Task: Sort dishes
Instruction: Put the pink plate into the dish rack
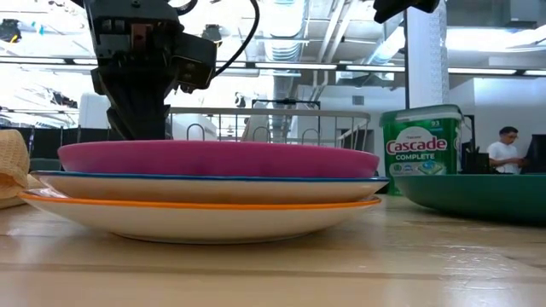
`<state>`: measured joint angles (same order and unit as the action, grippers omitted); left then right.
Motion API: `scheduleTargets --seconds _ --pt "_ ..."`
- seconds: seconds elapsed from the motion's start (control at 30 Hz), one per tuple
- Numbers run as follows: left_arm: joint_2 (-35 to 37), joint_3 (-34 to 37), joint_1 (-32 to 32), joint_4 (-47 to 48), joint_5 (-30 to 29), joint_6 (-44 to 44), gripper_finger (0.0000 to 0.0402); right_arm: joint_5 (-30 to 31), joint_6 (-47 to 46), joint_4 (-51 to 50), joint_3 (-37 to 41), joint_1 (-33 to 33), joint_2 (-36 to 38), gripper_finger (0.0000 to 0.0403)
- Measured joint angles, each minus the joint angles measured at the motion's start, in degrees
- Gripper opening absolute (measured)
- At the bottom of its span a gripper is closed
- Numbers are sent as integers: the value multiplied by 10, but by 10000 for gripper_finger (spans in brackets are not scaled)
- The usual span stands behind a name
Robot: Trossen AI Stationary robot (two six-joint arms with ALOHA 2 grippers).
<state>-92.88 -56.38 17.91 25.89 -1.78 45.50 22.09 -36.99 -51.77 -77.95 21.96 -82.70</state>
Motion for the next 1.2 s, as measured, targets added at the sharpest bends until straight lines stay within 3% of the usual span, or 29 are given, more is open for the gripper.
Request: scheduleTargets --seconds 0.3,0.6,0.83,1.0,1.2 --pt "0 0 -2 -15 -13 -56 81 0 0 0 0 0 0 95" --pt "0 0 -19 -15 -17 -92 9 0 0 5 0 0 0 95" --pt "0 0 -19 -14 -17 -90 8 -2 0 110 0 4 -15 95" --pt "0 0 -19 -14 -17 -83 8 -123 0 173 0 9 -68 95" --pt "0 0 -19 -11 -15 -83 8 -250 27 167 0 1 -142 95"
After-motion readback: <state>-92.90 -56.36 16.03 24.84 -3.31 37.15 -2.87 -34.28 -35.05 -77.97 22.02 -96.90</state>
